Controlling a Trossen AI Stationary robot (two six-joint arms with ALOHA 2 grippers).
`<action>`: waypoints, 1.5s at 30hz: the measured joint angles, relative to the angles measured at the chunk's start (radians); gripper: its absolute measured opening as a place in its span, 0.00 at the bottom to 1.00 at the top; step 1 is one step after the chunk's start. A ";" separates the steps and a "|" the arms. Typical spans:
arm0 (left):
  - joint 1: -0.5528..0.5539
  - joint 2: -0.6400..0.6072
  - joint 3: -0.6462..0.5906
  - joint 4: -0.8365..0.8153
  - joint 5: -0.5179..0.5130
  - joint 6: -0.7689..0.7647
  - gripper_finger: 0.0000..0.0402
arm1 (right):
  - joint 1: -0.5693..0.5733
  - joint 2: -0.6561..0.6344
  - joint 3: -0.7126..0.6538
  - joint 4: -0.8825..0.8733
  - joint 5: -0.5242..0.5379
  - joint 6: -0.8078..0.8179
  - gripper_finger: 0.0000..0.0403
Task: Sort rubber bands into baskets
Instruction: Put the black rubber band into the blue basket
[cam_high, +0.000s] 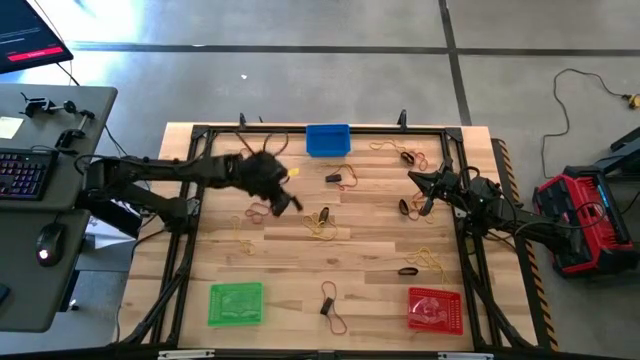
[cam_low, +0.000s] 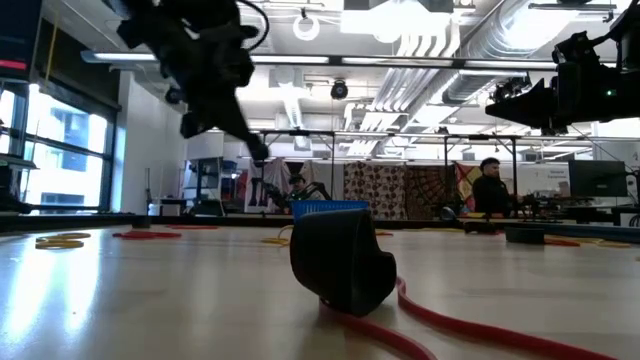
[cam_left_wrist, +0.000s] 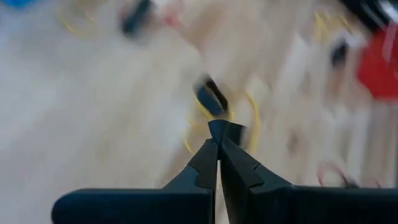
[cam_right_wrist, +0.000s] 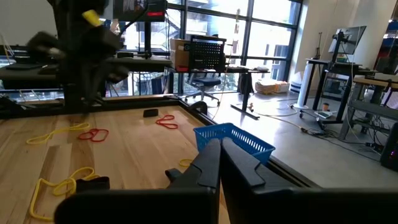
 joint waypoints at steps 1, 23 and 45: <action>0.017 0.014 0.023 -0.001 -0.018 0.000 0.00 | 0.000 0.000 0.000 0.000 0.000 0.000 0.00; 0.296 0.561 0.719 -0.239 -0.057 0.336 0.00 | 0.000 0.000 0.000 0.000 0.000 0.000 0.00; 0.413 1.003 1.162 -0.611 -0.082 0.568 0.00 | 0.000 0.000 0.000 0.000 0.000 0.000 0.00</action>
